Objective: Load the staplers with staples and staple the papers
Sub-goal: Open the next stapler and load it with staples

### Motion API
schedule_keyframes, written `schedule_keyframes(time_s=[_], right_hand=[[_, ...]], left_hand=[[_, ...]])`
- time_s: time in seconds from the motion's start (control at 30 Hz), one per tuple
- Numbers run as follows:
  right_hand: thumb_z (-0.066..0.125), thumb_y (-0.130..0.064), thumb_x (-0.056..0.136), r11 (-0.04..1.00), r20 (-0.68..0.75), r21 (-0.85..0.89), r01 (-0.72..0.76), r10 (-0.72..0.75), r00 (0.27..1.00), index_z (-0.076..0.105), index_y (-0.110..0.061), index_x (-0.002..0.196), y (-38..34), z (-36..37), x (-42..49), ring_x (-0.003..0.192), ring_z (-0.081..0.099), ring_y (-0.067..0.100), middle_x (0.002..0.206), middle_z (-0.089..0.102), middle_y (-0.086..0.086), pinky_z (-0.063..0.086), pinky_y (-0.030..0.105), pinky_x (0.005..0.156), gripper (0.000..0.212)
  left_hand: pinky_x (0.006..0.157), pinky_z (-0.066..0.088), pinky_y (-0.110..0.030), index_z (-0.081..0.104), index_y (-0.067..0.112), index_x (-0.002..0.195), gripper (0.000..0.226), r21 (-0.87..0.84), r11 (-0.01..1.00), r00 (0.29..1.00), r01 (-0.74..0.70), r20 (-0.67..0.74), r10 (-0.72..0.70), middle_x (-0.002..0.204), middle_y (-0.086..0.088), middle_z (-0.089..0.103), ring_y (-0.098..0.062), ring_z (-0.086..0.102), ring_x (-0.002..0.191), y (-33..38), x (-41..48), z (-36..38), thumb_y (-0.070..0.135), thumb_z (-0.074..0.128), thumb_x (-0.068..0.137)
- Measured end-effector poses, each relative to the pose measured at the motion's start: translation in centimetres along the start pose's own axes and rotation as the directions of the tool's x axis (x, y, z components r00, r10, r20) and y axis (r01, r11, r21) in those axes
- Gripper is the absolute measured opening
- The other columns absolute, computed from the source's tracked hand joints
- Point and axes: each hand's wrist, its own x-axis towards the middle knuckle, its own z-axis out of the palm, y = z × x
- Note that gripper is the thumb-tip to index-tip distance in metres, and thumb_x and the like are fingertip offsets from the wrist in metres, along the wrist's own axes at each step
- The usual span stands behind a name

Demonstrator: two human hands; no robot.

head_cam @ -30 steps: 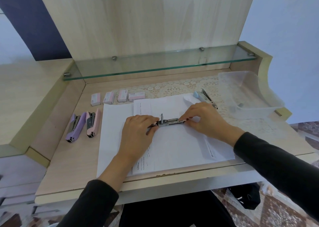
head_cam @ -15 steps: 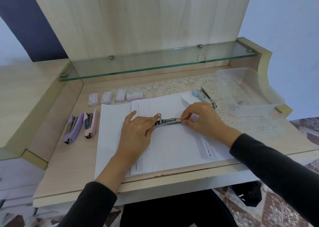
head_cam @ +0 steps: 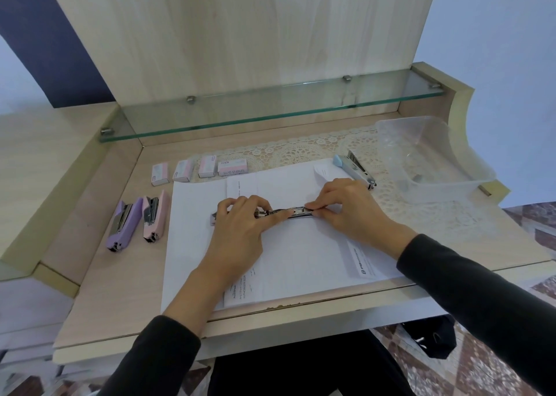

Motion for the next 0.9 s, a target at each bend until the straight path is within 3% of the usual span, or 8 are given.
schedule_keyframes(time_s=[0.13, 0.23, 0.43, 0.53, 0.6, 0.73, 0.8, 0.9], right_hand=[[0.071, -0.002, 0.07, 1.0, 0.033, -0.027, -0.002, 0.002, 0.999, 0.075, -0.009, 0.082, 0.1, -0.1, 0.2, 0.073, 0.062, 0.026, 0.077, 0.07, 0.009, 0.041, 0.026, 0.073, 0.014], [0.07, -0.004, 0.071, 0.997, 0.069, -0.063, 0.033, -0.029, 0.997, 0.075, -0.01, 0.083, -0.2, -0.4, 0.2, 0.073, 0.065, 0.027, 0.079, 0.072, 0.01, 0.044, 0.026, 0.074, 0.015], [0.065, -0.021, 0.081, 0.979, 0.154, -0.205, 0.006, 0.026, 0.988, 0.067, -0.017, 0.109, -1.1, -1.4, 0.3, 0.093, 0.061, 0.021, 0.096, 0.07, 0.006, 0.035, 0.02, 0.082, 0.028], [0.06, -0.026, 0.085, 0.954, 0.211, -0.3, -0.023, 0.09, 0.973, 0.061, -0.016, 0.118, -1.5, -1.5, 0.5, 0.101, 0.056, 0.02, 0.107, 0.064, 0.005, 0.035, 0.023, 0.087, 0.034], [0.057, -0.026, 0.086, 0.942, 0.242, -0.335, -0.02, 0.107, 0.964, 0.064, -0.016, 0.111, -1.9, -1.5, 0.7, 0.098, 0.055, 0.021, 0.105, 0.063, 0.005, 0.036, 0.026, 0.086, 0.027], [0.055, -0.025, 0.087, 0.927, 0.268, -0.374, -0.031, 0.141, 0.953, 0.063, -0.013, 0.101, -2.6, -1.7, 0.9, 0.095, 0.054, 0.021, 0.102, 0.062, 0.004, 0.037, 0.028, 0.084, 0.02], [0.053, -0.025, 0.088, 0.926, 0.262, -0.376, -0.03, 0.137, 0.955, 0.058, -0.012, 0.103, -3.0, -1.8, 0.8, 0.093, 0.052, 0.021, 0.1, 0.062, 0.003, 0.035, 0.026, 0.08, 0.02], [0.054, -0.027, 0.089, 0.947, 0.236, -0.316, -0.055, 0.134, 0.962, 0.054, -0.012, 0.106, -3.6, -2.1, 0.8, 0.085, 0.048, 0.016, 0.09, 0.059, 0.001, 0.03, 0.023, 0.073, 0.023]], left_hand=[[0.082, 0.042, -0.043, 0.069, 0.027, 0.106, 0.05, -0.06, 0.998, 1.0, -0.013, -0.008, 0.012, 0.086, -0.001, 0.065, -0.02, 0.059, 0.076, -0.3, -0.1, -0.1, -0.004, 0.05, 0.071], [0.089, 0.04, -0.045, 0.065, 0.024, 0.112, 0.037, -0.109, 0.994, 1.0, 0.01, 0.023, -0.008, 0.086, 0.003, 0.067, -0.013, 0.057, 0.08, -1.0, -0.2, -0.7, 0.019, 0.044, 0.082], [0.089, 0.034, -0.038, 0.062, 0.019, 0.117, 0.045, -0.134, 0.972, 0.979, 0.191, 0.099, -0.178, 0.1, 0.0, 0.067, -0.024, 0.06, 0.092, -3.3, -1.1, -2.4, 0.034, 0.058, 0.075], [0.089, 0.042, -0.042, 0.062, 0.018, 0.118, 0.048, -0.186, 0.936, 0.95, 0.299, 0.154, -0.273, 0.102, -0.002, 0.066, -0.025, 0.057, 0.096, -4.2, -1.6, -3.3, 0.04, 0.06, 0.075], [0.087, 0.042, -0.036, 0.063, 0.017, 0.116, 0.041, -0.252, 0.895, 0.927, 0.367, 0.178, -0.33, 0.098, -0.002, 0.065, -0.022, 0.054, 0.094, -4.2, -1.7, -3.8, 0.033, 0.069, 0.079], [0.074, 0.035, -0.006, 0.069, 0.016, 0.1, 0.024, -0.414, 0.782, 0.885, 0.466, 0.206, -0.418, 0.086, 0.009, 0.06, -0.005, 0.052, 0.083, -3.8, -1.7, -4.3, 0.015, 0.073, 0.076], [0.071, 0.037, -0.001, 0.068, 0.02, 0.092, 0.021, -0.517, 0.695, 0.863, 0.5, 0.225, -0.453, 0.086, 0.013, 0.062, 0.002, 0.054, 0.079, -3.6, -1.7, -4.4, 0.008, 0.073, 0.075], [0.07, 0.043, -0.004, 0.065, 0.029, 0.084, 0.025, -0.629, 0.579, 0.841, 0.519, 0.254, -0.478, 0.091, 0.01, 0.065, -0.001, 0.058, 0.081, -3.3, -1.4, -5.0, 0.007, 0.072, 0.076]])
